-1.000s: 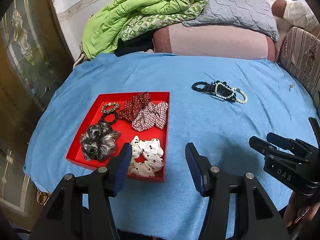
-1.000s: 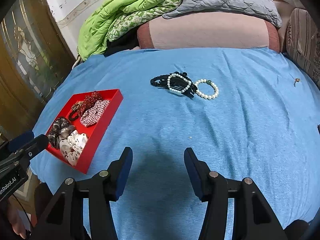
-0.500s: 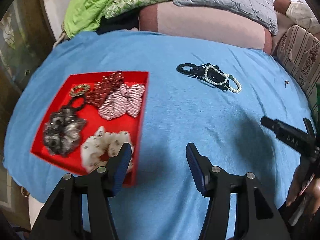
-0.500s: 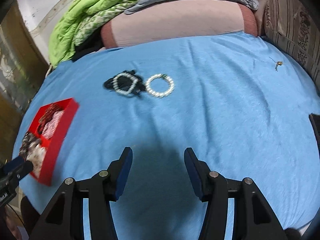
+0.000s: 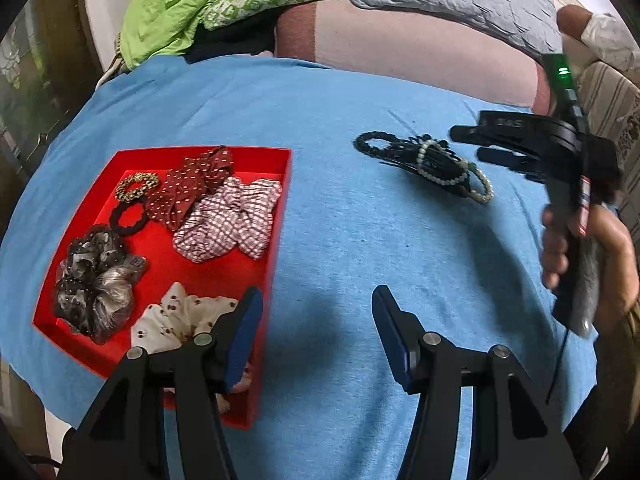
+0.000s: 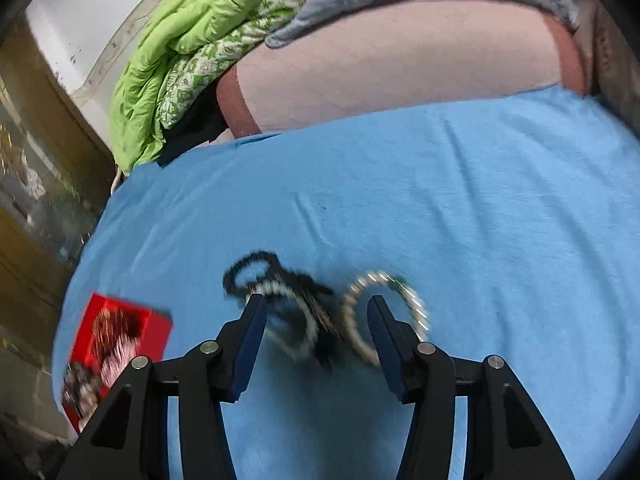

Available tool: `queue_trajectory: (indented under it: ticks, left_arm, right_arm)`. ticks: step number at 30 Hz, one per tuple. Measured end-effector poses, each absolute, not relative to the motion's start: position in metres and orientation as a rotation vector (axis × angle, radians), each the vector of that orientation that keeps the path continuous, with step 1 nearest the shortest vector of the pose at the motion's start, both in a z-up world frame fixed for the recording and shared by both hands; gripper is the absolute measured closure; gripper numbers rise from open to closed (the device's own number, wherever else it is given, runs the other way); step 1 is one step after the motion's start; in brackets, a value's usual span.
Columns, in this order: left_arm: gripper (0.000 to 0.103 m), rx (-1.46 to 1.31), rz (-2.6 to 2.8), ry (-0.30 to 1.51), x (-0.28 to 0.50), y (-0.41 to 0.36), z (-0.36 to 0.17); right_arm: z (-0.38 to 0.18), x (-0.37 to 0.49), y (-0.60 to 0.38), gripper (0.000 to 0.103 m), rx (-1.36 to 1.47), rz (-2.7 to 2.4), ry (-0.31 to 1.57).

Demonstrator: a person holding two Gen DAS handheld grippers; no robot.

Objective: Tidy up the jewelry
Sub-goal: 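Grasp the black claw clip with the right gripper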

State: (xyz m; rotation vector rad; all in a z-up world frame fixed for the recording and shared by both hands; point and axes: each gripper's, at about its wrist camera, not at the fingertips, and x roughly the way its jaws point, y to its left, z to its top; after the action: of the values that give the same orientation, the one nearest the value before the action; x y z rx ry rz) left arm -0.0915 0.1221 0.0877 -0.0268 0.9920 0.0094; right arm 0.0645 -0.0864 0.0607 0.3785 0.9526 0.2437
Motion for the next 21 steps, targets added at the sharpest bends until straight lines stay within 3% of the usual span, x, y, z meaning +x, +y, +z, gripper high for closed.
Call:
queue_trajectory:
  ticks: [3, 10, 21]
  left_arm:
    - [0.047, -0.041, 0.028, 0.992, -0.091, 0.132, 0.087]
    - [0.047, -0.067, 0.041, 0.993, -0.093, 0.144, 0.086]
    - [0.047, -0.052, -0.018, 1.007, -0.078, 0.125, 0.079]
  right_arm:
    - [0.045, 0.072, -0.072, 0.056, 0.4, 0.316, 1.025]
    - [0.063, 0.004, -0.043, 0.056, 0.419, 0.729, 1.077]
    - [0.07, -0.027, -0.116, 0.052, 0.277, 0.359, 1.008]
